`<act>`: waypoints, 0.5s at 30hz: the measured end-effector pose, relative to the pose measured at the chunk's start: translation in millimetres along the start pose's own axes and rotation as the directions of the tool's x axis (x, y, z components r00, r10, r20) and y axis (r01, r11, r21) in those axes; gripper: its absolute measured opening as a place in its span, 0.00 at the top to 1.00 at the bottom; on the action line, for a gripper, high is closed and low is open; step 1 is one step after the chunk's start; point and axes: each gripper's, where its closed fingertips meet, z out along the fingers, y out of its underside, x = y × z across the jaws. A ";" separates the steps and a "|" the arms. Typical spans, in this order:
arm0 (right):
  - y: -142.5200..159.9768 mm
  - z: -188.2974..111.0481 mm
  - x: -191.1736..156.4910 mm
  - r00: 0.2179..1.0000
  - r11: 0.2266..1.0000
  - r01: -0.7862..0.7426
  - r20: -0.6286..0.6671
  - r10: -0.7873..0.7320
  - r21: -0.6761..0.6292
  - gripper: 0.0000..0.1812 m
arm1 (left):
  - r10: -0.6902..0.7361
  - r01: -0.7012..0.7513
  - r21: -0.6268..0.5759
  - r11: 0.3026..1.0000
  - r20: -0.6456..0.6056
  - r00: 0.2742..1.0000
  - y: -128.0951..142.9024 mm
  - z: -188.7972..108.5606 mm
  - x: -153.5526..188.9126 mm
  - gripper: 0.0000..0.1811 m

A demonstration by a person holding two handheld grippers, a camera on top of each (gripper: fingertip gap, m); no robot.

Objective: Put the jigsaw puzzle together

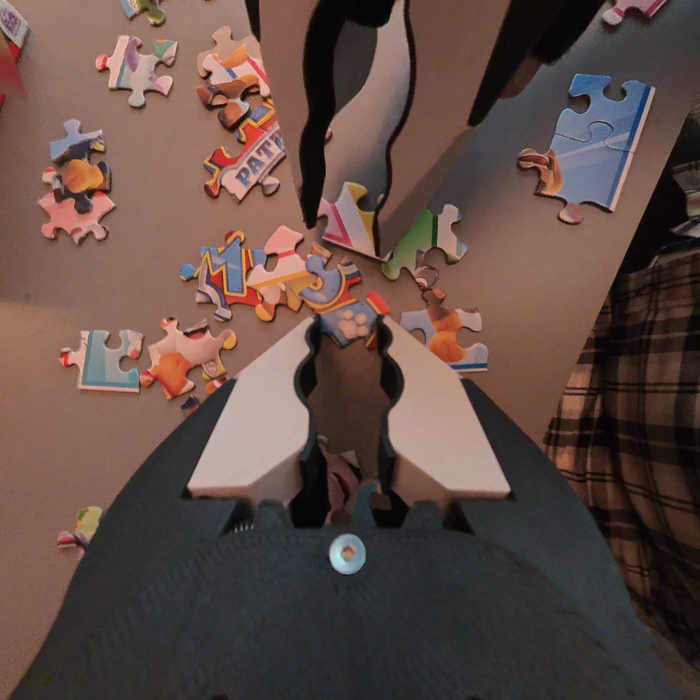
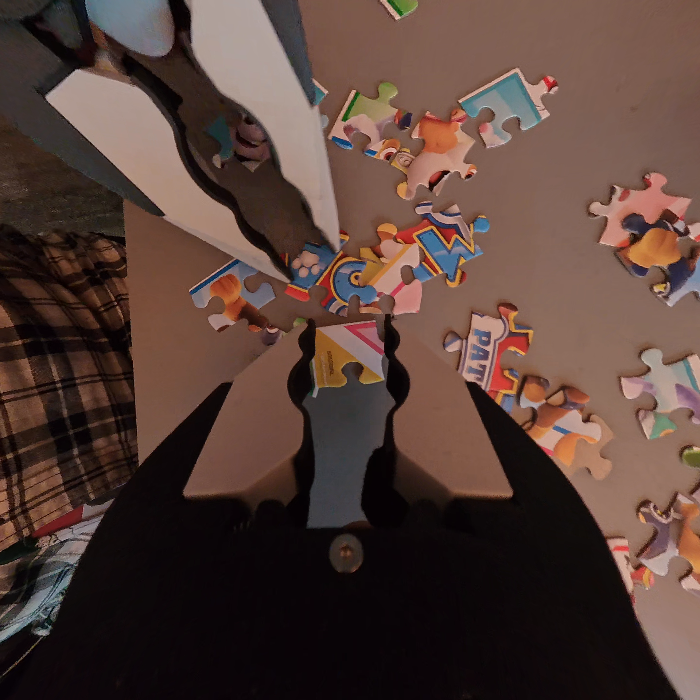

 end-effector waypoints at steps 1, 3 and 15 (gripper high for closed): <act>-1.4 1.9 -2.1 1.000 1.000 0.018 0.005 -0.018 -0.002 0.81 | -0.015 0.014 -0.013 1.000 -0.018 1.000 4.1 -0.5 1.6 0.80; -4.6 5.7 -2.3 0.999 0.999 0.048 -0.006 -0.048 -0.009 0.81 | -0.041 0.041 -0.006 0.999 -0.026 0.999 6.0 -1.6 1.2 0.76; -7.5 18.1 0.6 0.998 0.998 0.063 -0.021 -0.064 -0.024 0.83 | -0.076 0.076 0.029 0.997 -0.016 0.997 3.1 0.2 -0.6 0.77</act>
